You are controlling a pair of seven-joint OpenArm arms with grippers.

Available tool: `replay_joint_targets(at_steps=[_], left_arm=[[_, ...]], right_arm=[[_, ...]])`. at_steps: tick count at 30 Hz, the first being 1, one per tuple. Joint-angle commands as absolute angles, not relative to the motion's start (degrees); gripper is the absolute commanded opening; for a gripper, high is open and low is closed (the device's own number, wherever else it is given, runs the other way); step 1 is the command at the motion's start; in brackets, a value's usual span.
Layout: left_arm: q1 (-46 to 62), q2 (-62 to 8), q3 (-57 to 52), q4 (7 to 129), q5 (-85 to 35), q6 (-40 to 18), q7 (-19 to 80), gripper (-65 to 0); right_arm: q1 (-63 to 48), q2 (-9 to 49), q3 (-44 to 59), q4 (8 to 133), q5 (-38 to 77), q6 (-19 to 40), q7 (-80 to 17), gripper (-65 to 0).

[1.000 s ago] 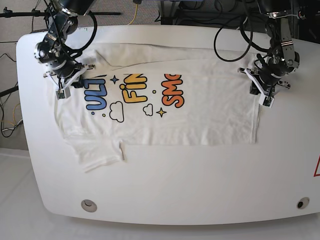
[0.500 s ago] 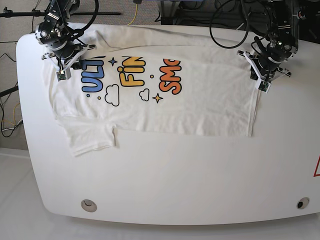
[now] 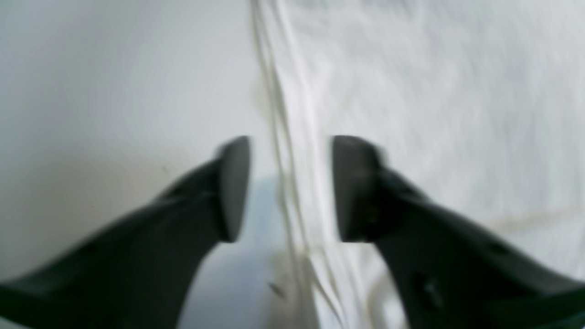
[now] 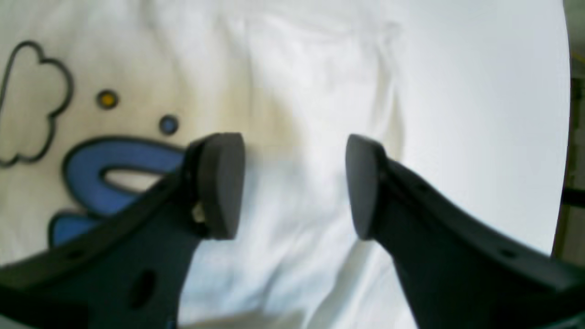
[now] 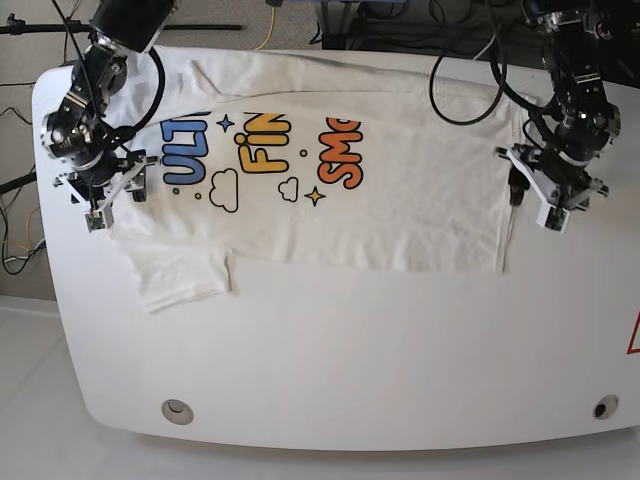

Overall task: Fold the T-shirt properly
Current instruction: 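Release the shirt and move both grippers to the hem edge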

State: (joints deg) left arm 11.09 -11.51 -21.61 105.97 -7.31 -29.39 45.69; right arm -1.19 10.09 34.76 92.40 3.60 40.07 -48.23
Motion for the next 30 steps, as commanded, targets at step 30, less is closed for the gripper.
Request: replay_joint_targets(at_steps=[30], left_arm=[[3.1,-11.4,-23.3,104.5,-9.1,-28.6,44.4,-30.0]], right_arm=[[14.4,16.5,34.7,77.9,6.5,40.0,-44.0,-23.4]])
